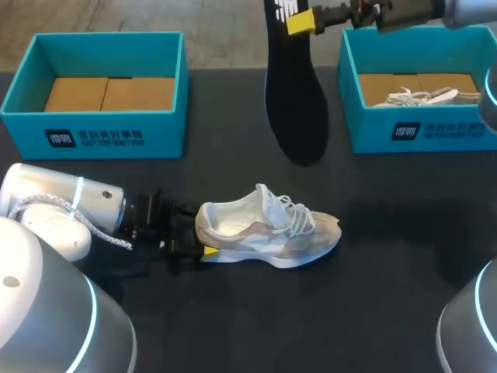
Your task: Take the shoe out of the shoebox, open the shoe tongue, remove and reinsert the insole, then place the shoe into the shoebox
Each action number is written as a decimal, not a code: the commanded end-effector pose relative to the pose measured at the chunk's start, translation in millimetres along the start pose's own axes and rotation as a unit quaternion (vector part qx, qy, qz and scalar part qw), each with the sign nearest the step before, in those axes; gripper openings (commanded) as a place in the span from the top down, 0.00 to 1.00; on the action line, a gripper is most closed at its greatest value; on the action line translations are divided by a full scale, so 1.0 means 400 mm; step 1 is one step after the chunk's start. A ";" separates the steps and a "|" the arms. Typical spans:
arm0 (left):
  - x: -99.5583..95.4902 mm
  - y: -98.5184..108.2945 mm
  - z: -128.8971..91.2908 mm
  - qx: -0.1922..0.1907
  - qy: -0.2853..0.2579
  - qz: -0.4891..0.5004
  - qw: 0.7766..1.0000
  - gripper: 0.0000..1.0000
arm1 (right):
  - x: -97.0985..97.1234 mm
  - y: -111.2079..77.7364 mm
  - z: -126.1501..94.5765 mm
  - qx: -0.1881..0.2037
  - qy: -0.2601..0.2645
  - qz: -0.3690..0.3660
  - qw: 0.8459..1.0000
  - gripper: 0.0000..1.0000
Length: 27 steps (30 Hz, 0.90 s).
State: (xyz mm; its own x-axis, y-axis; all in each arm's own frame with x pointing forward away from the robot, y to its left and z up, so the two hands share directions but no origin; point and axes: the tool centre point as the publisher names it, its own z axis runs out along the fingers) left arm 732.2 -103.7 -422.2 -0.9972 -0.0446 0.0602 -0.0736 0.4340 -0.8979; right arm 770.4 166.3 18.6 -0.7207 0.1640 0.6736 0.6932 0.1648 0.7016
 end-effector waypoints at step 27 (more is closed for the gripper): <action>-0.002 0.005 0.003 -0.001 0.001 0.000 1.000 1.00 | 0.073 -0.055 0.009 0.008 -0.005 0.010 1.000 1.00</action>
State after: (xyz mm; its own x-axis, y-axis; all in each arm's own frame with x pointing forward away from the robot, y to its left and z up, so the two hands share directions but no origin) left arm 732.2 -103.7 -422.2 -0.9972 -0.0446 0.0602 -0.0736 0.4340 -0.8979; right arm 734.1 169.6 21.6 -0.7088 0.1716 0.6842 0.7054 0.1761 0.6866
